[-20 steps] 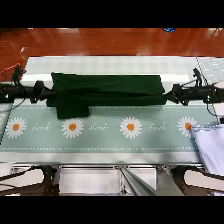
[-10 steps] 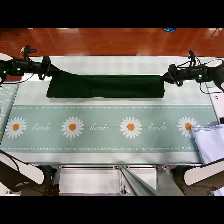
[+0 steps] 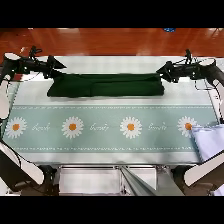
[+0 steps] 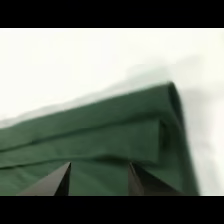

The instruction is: Fold the shirts.

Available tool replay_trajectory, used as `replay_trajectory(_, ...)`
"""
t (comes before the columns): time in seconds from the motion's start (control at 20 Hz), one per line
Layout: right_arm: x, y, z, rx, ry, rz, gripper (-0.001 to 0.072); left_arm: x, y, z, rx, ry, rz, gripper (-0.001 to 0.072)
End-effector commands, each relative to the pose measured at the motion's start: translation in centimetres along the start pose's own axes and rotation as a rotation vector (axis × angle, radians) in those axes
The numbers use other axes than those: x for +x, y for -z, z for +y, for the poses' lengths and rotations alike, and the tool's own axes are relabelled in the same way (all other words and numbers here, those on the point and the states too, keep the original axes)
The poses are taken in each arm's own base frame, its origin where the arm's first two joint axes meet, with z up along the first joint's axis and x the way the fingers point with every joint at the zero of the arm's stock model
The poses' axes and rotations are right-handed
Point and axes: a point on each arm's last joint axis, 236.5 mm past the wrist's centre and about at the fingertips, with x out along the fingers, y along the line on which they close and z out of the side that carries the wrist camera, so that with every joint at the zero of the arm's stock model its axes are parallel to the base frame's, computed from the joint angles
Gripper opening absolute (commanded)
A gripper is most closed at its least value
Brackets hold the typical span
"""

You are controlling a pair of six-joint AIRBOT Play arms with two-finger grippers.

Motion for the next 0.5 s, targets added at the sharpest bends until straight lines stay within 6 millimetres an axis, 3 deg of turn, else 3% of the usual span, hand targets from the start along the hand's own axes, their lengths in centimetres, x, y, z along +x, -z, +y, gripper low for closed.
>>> replay_trajectory(0.0,-4.5,-0.3,2.2,-0.050,-0.059,0.067,0.0406,-5.8,0.0,1.9,-0.086,-0.082,0.057,0.0508)
replay_trajectory(0.1,-9.9,-1.0,2.2,-0.083,-0.039,0.068,0.0406,-11.8,0.3,3.9,-0.092,-0.206,0.046,0.0507)
replay_trajectory(0.25,-17.7,-2.7,-1.4,-0.083,0.164,-0.078,0.0406,-20.3,0.0,5.0,-0.015,-0.459,-0.105,0.0507)
replay_trajectory(0.35,-19.5,-2.7,-4.6,-0.016,0.279,-0.175,0.0406,-24.0,-0.5,2.7,0.067,-0.548,-0.274,0.0507)
replay_trajectory(0.45,-17.3,-1.2,-7.2,0.083,0.287,-0.205,0.0407,-24.6,0.2,-1.0,0.142,-0.516,-0.403,0.0507)
